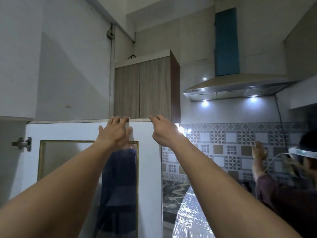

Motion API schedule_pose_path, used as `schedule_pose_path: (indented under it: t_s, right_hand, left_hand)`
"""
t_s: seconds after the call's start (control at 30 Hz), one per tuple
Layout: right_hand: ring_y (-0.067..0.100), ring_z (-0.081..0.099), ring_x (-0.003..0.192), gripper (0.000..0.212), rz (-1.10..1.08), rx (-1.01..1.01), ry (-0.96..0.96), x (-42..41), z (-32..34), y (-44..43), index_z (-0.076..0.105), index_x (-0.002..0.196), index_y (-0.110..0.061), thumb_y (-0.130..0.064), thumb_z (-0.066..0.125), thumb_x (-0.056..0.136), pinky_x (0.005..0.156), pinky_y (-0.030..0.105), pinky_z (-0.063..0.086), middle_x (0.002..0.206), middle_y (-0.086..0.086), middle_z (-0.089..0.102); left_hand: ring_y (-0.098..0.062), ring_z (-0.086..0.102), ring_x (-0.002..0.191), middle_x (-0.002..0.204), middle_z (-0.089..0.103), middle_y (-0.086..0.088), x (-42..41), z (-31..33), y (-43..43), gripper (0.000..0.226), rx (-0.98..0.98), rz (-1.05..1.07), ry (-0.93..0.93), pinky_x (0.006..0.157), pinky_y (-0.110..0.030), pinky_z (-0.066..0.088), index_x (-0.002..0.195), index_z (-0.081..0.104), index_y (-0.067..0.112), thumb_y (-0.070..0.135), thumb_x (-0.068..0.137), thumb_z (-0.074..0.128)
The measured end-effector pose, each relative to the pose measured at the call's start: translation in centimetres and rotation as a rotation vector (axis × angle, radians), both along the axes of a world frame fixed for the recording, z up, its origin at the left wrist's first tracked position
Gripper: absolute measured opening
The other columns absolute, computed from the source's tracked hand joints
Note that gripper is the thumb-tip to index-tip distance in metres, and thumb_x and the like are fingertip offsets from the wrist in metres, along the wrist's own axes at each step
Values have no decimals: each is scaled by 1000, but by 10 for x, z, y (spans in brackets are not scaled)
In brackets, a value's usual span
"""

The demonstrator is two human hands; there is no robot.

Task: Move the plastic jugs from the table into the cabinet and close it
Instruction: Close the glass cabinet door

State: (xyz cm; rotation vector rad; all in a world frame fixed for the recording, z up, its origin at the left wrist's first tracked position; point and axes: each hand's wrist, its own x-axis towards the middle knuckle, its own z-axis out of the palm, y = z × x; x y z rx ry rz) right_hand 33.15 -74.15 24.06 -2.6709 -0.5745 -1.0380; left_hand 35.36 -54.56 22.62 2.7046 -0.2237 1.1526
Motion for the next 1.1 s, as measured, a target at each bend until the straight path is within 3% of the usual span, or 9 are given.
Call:
schedule_pose_path:
  t_s: [0.13,0.3,0.43,0.5,0.53,0.63,0.77,0.97,1.1]
  right_hand:
    - [30,51,130,56,61,70,19,-28,6,6,43,147,-15,-5,47,92,103,40,47,149,6,48]
    - [22,54,123,54,356,503,110,-86,2,17,46,143,-18,-9,59,92,92,31,44,143,3,52]
    - [21,66,89,18,531,650,198,-138,-6,37,64,106,-10,-24,61,95,78,37,56,100,6,68]
    - [15,64,75,28,692,761,350,-168,-9,53,65,89,-10,-28,49,102,69,29,55,83,3,67]
    - [15,64,77,34,747,792,417,-180,-9,62,67,87,-12,-31,44,104,75,31,56,83,2,68]
    - [24,66,96,42,816,795,523,-210,-12,98,73,94,-15,-39,39,103,101,52,48,94,4,72]
    - [25,64,115,57,890,775,582,-248,-15,157,68,128,-12,-48,30,105,103,49,47,125,9,70]
    - [24,55,128,40,981,651,654,-283,-23,252,60,135,-22,-34,37,105,102,46,41,133,5,64]
    - [24,43,141,49,969,468,517,-291,-26,318,43,152,-21,-27,41,103,112,39,36,154,5,48]
  left_hand:
    - [-27,19,148,161,23,-2,-21,0,11,54,0,-14,-3,114,-66,18,150,23,28,49,100,26]
    - [-29,33,141,156,35,-4,-70,4,30,57,-90,-74,-18,111,-63,27,145,33,25,52,99,16]
    - [-34,52,117,136,55,-14,-120,11,51,52,-205,-129,-34,95,-45,40,126,49,20,51,98,18]
    - [-35,52,116,133,57,-18,-151,14,63,55,-346,-183,-33,93,-43,38,123,55,16,51,97,21]
    - [-35,50,123,139,54,-19,-166,15,70,61,-421,-210,-11,99,-43,36,126,56,14,54,95,21]
    - [-29,38,138,150,45,-12,-221,17,96,66,-631,-321,90,111,-44,27,126,61,22,61,93,20]
    - [-21,35,137,144,47,1,-308,17,133,71,-852,-425,223,112,-54,25,126,62,29,68,93,14]
    - [-27,52,125,141,55,-7,-399,25,183,74,-803,-218,149,101,-52,41,132,59,22,74,87,33]
    - [-26,64,103,111,68,-10,-419,17,224,41,-525,60,-106,81,-29,47,123,65,16,38,89,59]
